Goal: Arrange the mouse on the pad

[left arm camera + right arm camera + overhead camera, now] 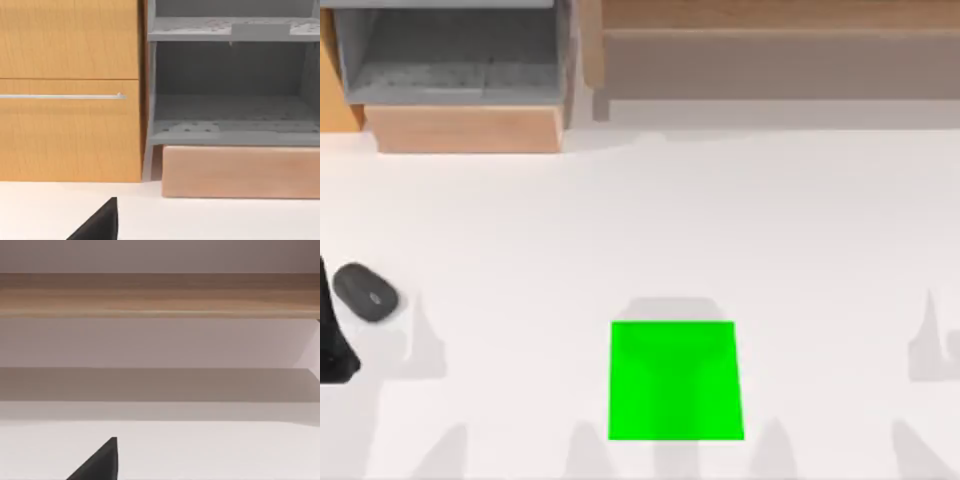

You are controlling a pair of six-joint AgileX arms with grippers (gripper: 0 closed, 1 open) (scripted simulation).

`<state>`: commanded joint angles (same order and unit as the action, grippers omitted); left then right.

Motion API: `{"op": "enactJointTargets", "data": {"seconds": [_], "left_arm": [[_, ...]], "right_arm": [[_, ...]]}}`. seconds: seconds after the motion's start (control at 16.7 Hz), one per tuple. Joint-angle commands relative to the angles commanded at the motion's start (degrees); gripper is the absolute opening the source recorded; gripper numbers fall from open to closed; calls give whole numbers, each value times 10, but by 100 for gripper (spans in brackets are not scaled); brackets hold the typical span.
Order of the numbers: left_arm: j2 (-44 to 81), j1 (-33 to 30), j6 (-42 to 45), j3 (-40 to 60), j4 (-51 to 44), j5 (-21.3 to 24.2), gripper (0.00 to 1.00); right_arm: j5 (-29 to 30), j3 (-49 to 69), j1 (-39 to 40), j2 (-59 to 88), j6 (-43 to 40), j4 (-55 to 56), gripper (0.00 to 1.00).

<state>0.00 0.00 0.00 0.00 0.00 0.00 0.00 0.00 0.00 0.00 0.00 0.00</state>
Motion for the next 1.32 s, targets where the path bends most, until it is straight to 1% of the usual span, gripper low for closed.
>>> {"op": "enactJointTargets", "data": {"seconds": [0.24,0.48,0.66,1.08,1.32], "left_arm": [[18,0,-10,17,-14,0,100],[127,0,-69,118,-89,-1,100],[272,-1,-134,231,-175,0,100],[693,-3,-311,520,-414,2,100],[884,-2,-400,669,-532,1,100]], "right_arm": [[0,0,0,0,0,0,100],[0,0,0,0,0,0,100],[0,0,0,0,0,0,100],[0,0,0,0,0,0,100],[0,0,0,0,0,0,100]]}}
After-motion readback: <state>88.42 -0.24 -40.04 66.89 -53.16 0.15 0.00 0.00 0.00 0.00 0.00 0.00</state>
